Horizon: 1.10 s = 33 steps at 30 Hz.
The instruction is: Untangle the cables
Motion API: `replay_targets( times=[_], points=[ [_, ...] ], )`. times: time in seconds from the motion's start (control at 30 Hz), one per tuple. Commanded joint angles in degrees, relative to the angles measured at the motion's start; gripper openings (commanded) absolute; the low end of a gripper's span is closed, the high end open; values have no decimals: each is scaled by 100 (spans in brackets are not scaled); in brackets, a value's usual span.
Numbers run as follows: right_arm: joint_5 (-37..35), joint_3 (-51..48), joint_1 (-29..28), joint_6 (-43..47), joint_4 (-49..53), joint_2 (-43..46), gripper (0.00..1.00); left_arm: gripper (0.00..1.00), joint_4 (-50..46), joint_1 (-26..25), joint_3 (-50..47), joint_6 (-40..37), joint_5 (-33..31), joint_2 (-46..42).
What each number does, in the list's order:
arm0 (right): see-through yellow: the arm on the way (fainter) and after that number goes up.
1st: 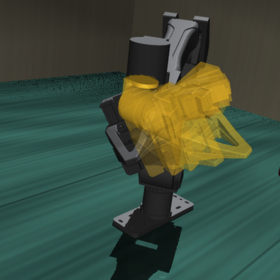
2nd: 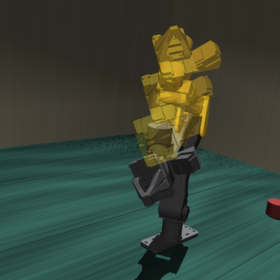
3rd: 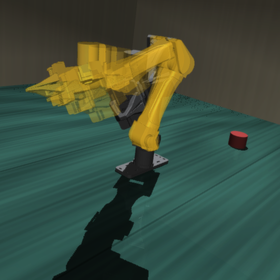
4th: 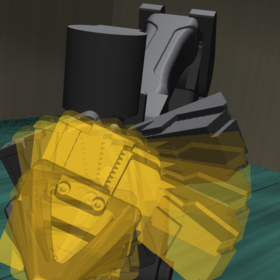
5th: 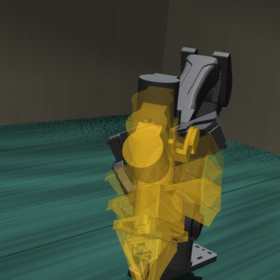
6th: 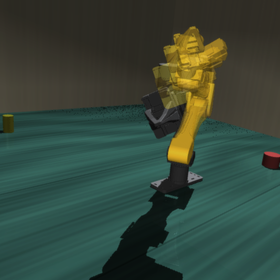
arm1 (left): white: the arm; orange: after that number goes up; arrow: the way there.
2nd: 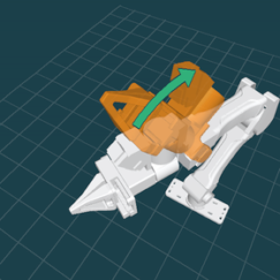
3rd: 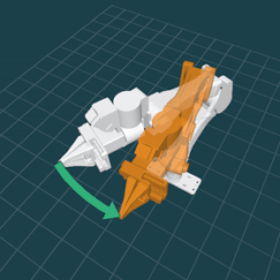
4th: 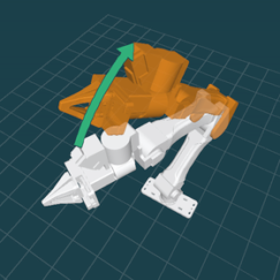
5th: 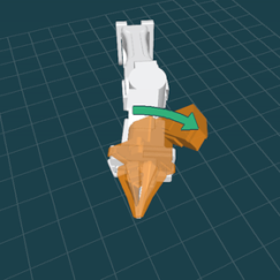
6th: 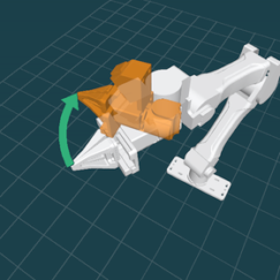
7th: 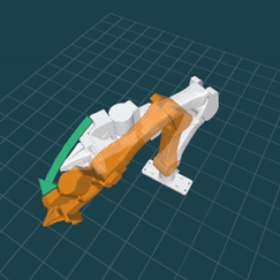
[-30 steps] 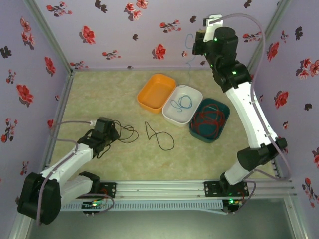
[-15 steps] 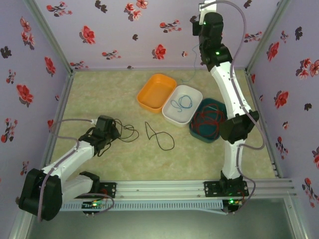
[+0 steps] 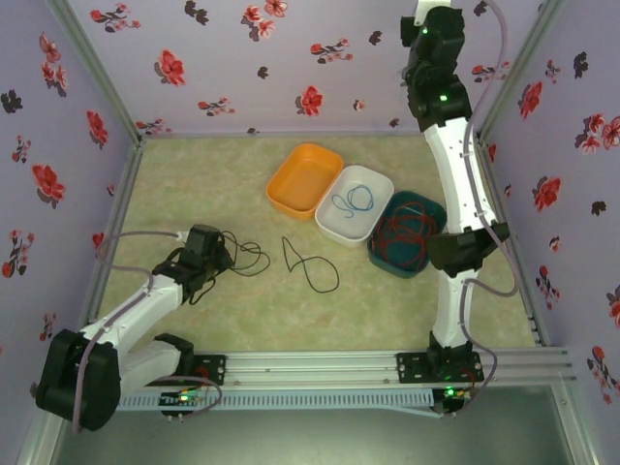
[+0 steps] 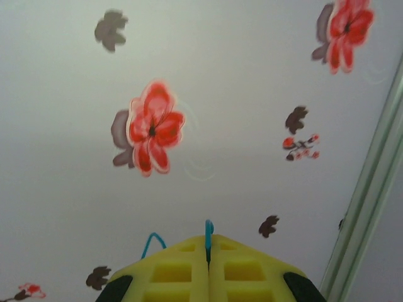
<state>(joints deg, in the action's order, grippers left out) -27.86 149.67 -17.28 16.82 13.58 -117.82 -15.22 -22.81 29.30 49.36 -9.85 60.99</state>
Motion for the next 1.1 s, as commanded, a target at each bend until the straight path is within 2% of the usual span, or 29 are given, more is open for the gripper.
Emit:
replay_targets(
  times=[0.0, 0.17, 0.53, 0.83, 1.07],
  points=[
    [354, 294, 5, 46, -225, 724, 0, 0, 32, 55, -73, -12, 27, -79],
    [922, 126, 5, -518, 58, 1171, 0, 0, 54, 56, -109, -6, 27, -44],
    [1741, -1839, -5, -1877, 562, 2365, 0, 0, 28, 57, -32, -123, 131, -232],
    [2153, -3481, -61, -2622, 493, 3037, 0, 0, 40, 53, 76, -287, 385, -356],
    [2291, -4352, -153, -2888, 259, 3308, 0, 0, 93, 50, 228, -346, 455, -417]
  ],
)
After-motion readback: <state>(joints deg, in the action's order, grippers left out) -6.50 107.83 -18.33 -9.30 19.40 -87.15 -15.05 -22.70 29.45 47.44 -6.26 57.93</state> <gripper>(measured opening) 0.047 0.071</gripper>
